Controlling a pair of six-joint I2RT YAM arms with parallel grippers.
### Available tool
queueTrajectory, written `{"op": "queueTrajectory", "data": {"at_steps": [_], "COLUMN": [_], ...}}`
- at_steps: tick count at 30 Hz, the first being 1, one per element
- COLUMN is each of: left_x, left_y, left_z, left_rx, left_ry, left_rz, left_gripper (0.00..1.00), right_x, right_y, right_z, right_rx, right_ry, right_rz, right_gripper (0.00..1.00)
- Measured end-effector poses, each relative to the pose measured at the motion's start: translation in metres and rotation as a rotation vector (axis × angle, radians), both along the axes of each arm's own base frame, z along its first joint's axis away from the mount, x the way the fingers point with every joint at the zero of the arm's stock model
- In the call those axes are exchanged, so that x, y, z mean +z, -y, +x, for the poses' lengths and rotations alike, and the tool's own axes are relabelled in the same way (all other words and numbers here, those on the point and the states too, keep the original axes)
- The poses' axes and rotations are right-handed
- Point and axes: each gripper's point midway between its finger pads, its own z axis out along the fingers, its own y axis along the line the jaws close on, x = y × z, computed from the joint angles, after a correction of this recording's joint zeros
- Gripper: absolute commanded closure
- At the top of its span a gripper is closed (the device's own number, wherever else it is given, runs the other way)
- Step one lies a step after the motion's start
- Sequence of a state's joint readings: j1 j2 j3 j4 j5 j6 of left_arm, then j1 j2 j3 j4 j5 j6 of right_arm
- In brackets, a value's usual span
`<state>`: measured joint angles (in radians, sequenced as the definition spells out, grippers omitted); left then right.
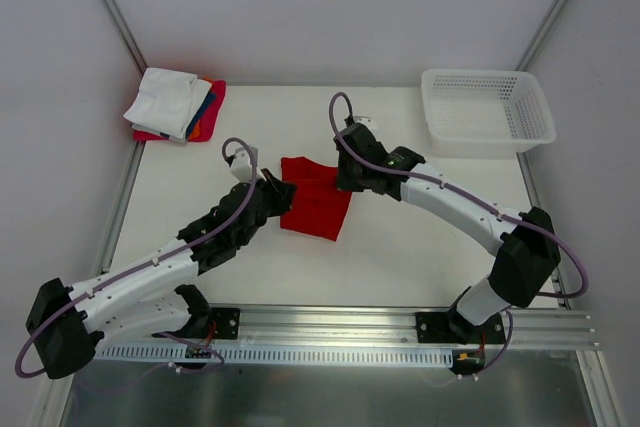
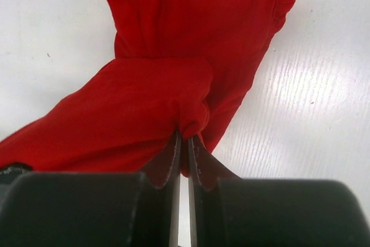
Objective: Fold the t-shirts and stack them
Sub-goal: Fold the long partially folded tshirt into a neat square
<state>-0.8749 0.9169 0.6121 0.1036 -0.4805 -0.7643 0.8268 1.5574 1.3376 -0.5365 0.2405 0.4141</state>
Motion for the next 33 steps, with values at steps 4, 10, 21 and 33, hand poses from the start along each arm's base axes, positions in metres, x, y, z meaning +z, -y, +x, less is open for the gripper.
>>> {"op": "queueTrajectory", "data": {"at_steps": [4,10,21,33], "left_x": [-0.012,-0.029,-0.041,-0.065], "left_y": [0.002,0.02,0.042,0.047], "left_z": [0.022,0.052,0.069,0.084], "left_rx": [-0.021,-0.097,-0.188,-0.189], "left_ry": [-0.019,-0.051,-0.04,-0.059], "left_rz": [0.004,0.025,-0.014,-0.011], "left_gripper": [1.0,1.0,1.0,1.0], "right_x": [-0.008,-0.012,-0.042,-0.065], "right_y": [0.006,0.024,0.035,0.028], "right_z": [0.011,0.032,0.055,0.093], "right_rx": [-0.014,-0.056,-0.081,-0.078], "right_ry": [-0.016,-0.023,-0.084,-0.12], "right_rz": [-0.016,-0.036,-0.093,-0.096], "right_gripper": [1.0,1.0,1.0,0.99]}}
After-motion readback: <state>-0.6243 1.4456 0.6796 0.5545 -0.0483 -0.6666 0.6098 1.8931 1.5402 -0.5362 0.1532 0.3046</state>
